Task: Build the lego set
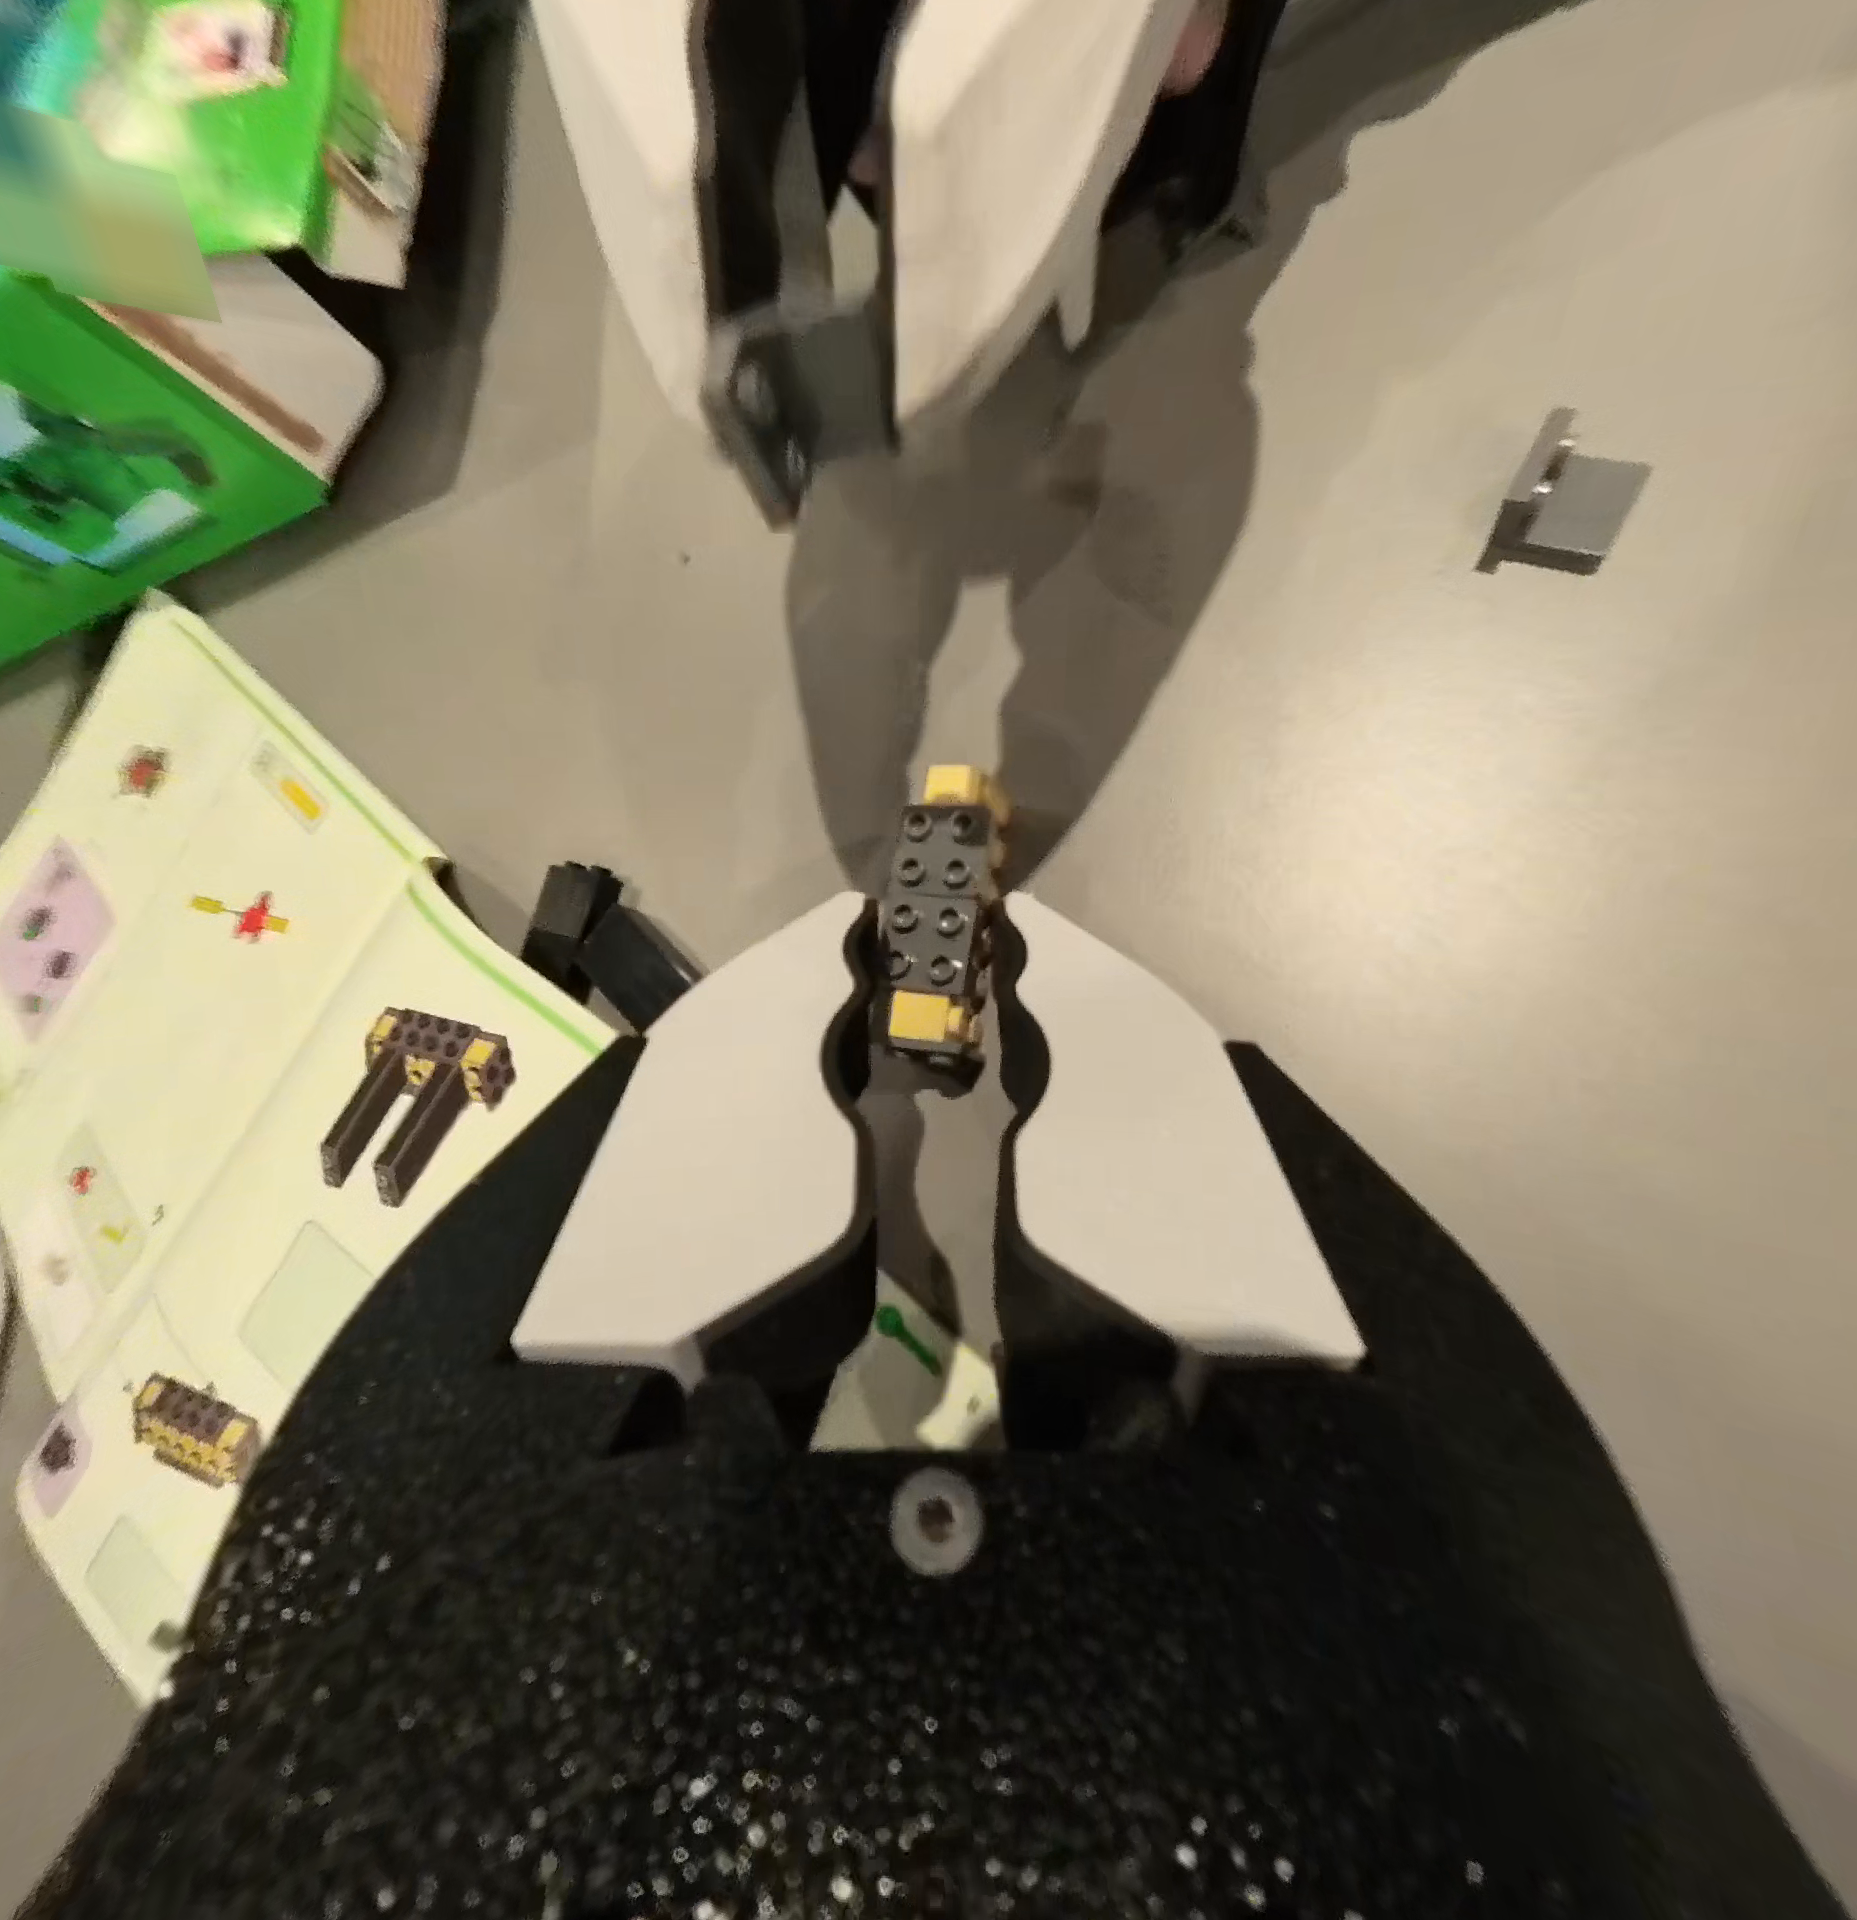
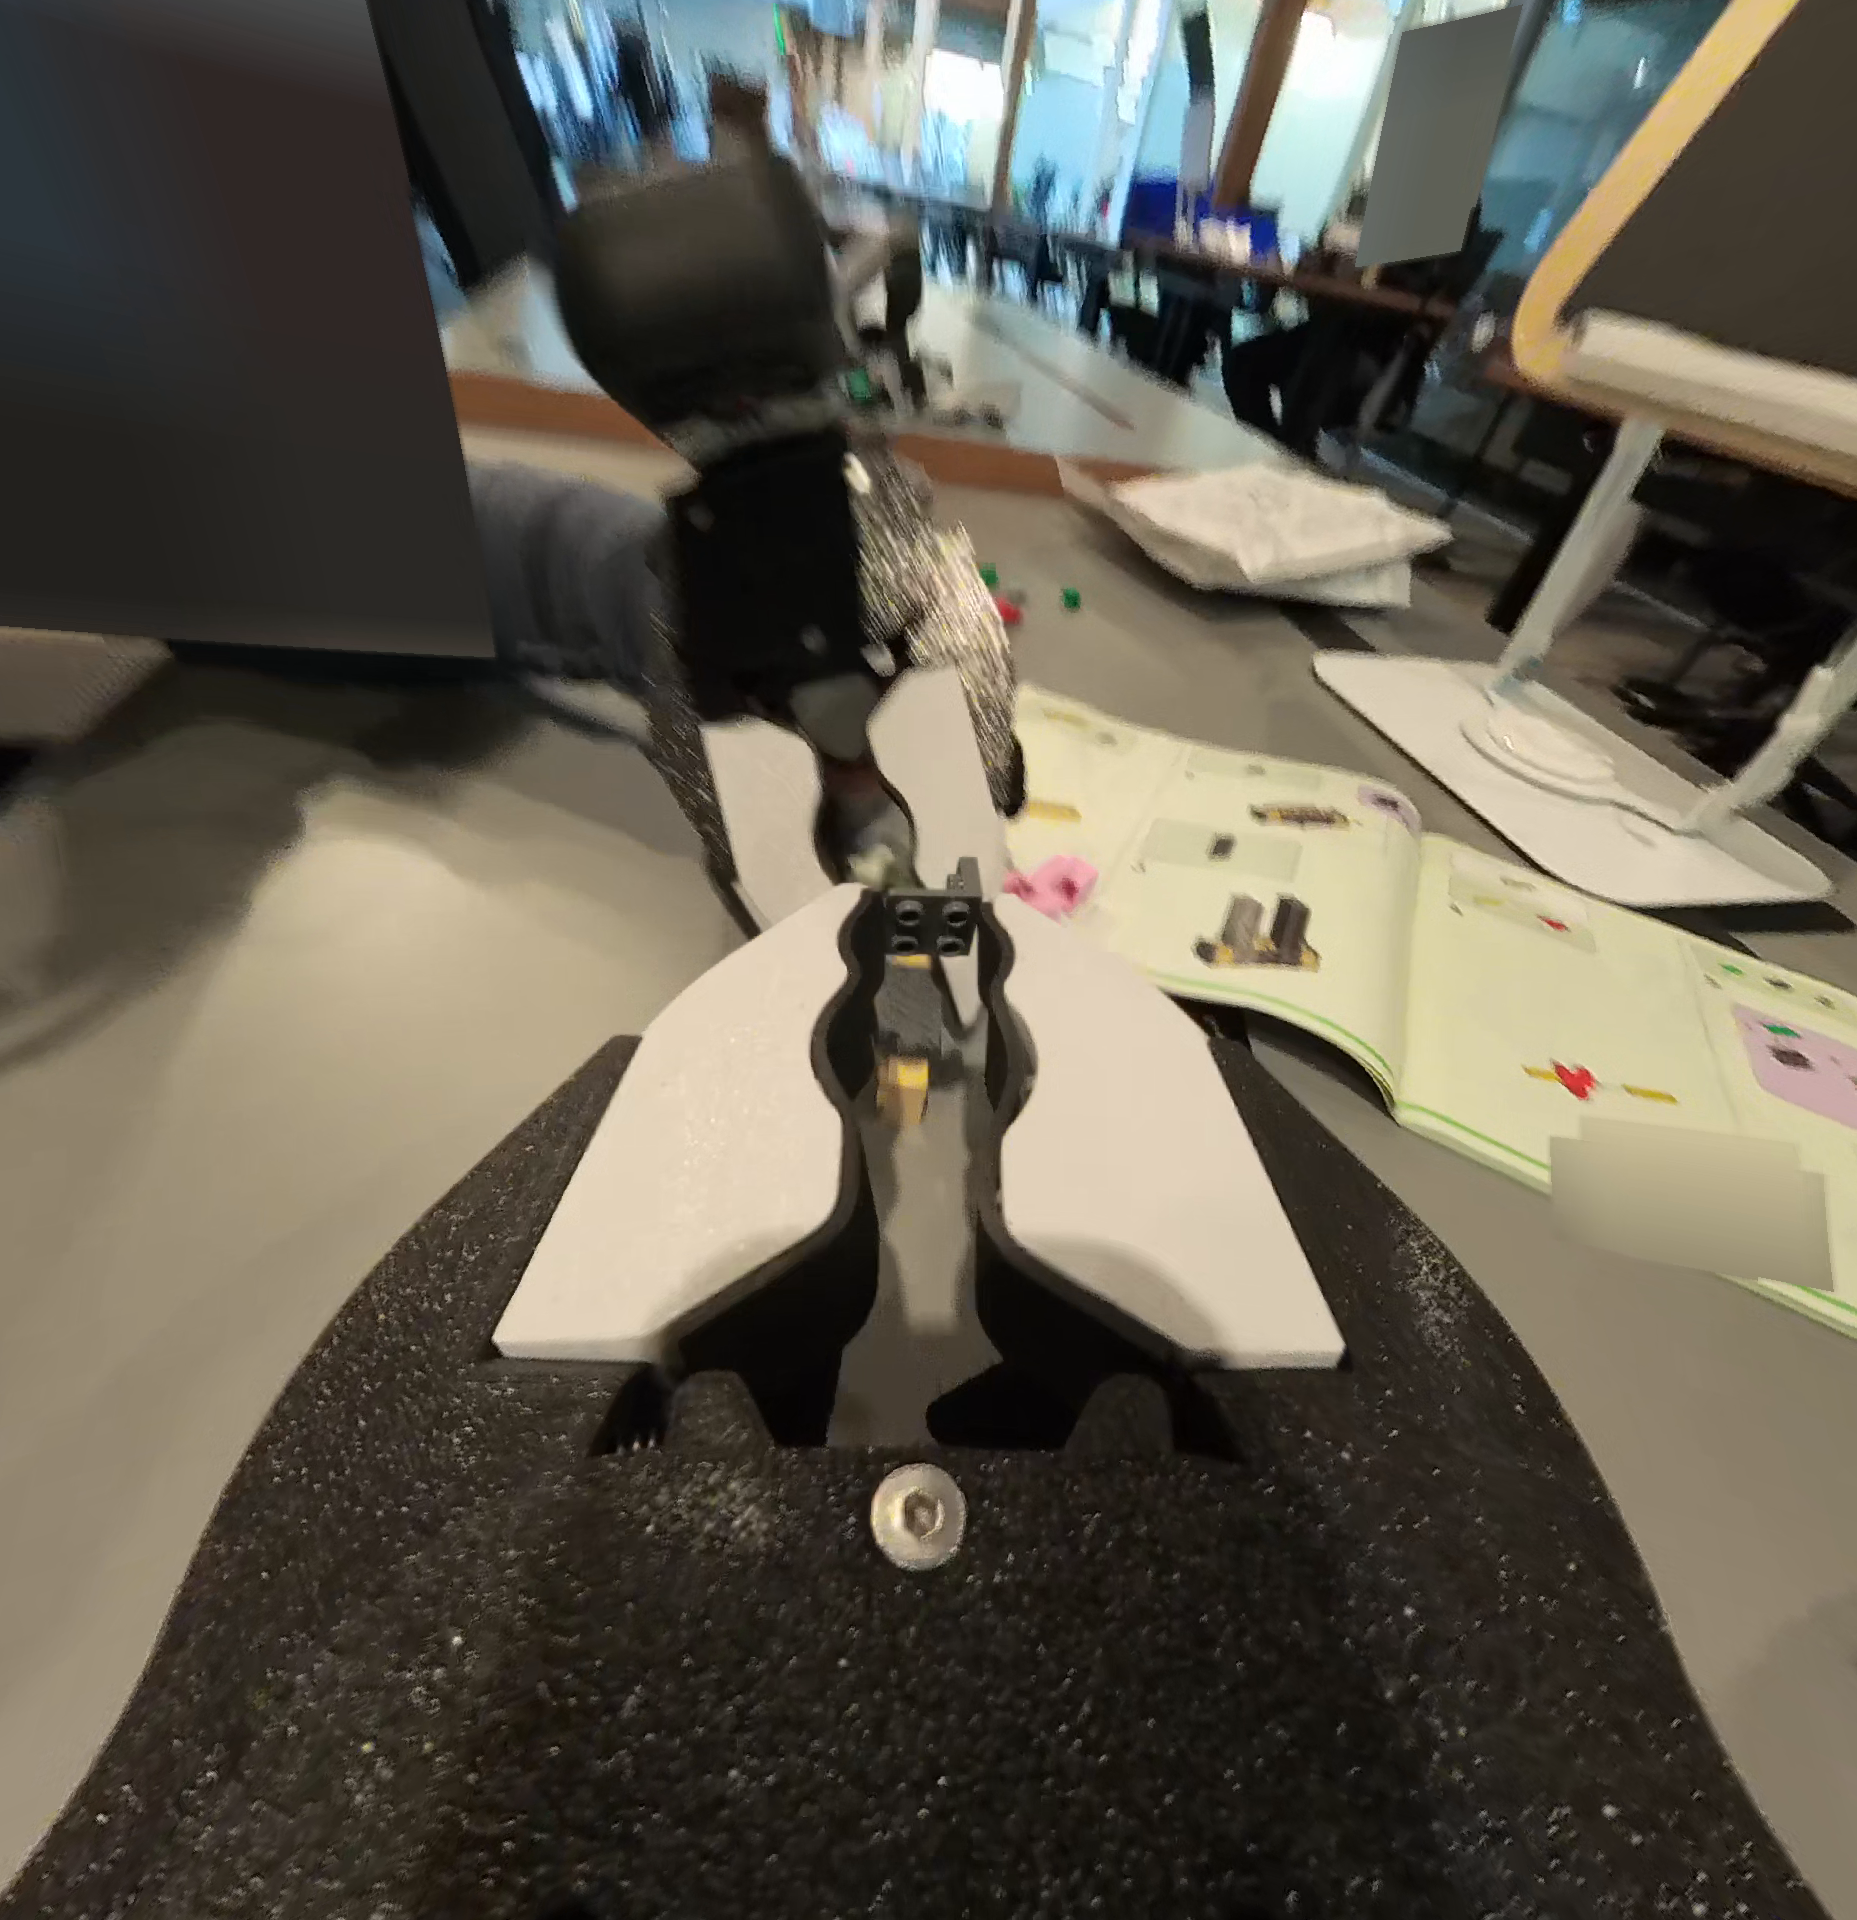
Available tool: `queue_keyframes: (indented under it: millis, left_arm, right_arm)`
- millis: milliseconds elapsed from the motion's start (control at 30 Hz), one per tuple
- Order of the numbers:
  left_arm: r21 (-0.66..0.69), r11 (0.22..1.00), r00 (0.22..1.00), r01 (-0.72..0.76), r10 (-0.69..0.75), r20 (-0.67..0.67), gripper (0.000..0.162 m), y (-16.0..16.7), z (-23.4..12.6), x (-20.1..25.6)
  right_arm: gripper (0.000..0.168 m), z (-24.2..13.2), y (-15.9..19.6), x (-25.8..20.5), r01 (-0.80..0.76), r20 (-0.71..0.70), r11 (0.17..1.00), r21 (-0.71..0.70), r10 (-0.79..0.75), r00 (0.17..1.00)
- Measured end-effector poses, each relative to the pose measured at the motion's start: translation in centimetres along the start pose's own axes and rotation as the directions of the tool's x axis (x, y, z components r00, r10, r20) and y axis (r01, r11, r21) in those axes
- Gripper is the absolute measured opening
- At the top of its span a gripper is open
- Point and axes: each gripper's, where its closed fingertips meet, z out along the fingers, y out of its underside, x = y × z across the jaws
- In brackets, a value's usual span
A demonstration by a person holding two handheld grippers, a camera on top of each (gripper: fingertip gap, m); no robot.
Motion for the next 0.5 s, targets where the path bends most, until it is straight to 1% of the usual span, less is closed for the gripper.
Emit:
queue_keyframes:
  millis: [33, 133, 267, 367, 500]
  left_arm:
    - [0.007, 1.000, 1.000, -0.011, 0.011, 0.027, 0.020, -0.1, 0.1, -0.1]
    - [0.019, 0.999, 0.992, -0.048, 0.045, 0.119, 0.018, -0.4, 0.1, -0.4]
    - [0.087, 0.994, 0.976, -0.069, 0.050, 0.210, 0.017, -1.3, -0.2, -0.8]
    - [0.169, 0.984, 0.977, -0.063, 0.026, 0.213, 0.016, -2.2, -0.6, -0.7]
    - [0.248, 0.967, 0.976, -0.050, -0.006, 0.218, 0.016, -3.1, -1.4, -0.8]
  right_arm:
    - [0.017, 0.1, 0.4, 0.0, 0.015, -0.007, 0.999, -0.028, -0.016, 1.000]
    - [0.016, 0.5, 1.4, -0.1, 0.062, -0.022, 0.993, -0.102, -0.065, 0.998]
    - [0.016, 0.7, 2.1, -0.1, 0.116, -0.034, 0.981, -0.155, -0.122, 0.992]
    - [0.016, 0.5, 2.3, 0.2, 0.136, -0.052, 0.975, -0.173, -0.147, 0.988]
    - [0.016, 0.3, 3.2, 0.1, 0.172, -0.029, 0.961, -0.216, -0.182, 0.983]
